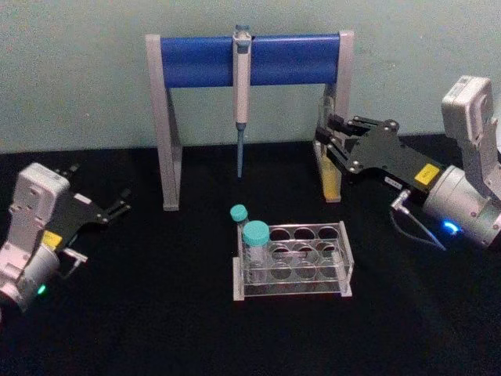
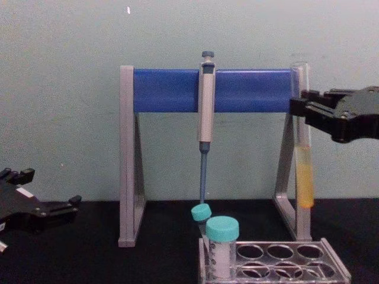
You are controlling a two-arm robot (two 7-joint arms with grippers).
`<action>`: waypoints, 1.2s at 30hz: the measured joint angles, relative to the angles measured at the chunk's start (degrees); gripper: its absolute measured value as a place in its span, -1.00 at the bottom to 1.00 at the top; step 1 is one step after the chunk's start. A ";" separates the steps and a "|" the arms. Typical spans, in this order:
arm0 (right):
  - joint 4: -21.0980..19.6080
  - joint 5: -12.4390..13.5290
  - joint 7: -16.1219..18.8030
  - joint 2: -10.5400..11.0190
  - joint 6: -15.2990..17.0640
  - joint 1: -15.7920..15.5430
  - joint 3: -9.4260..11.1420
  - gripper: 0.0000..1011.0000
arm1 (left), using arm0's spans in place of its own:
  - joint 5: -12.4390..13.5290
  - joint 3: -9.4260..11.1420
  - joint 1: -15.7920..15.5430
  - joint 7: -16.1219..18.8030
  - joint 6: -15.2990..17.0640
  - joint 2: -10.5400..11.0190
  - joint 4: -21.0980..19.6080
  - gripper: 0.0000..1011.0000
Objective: Pick up the test tube from the test tube rack, shake it, then place it back into the test tube rack.
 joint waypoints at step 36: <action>-1.73 12.79 11.26 8.60 6.48 -0.70 0.30 -0.55 | 0.00 0.00 0.00 0.00 0.00 0.00 0.00 0.98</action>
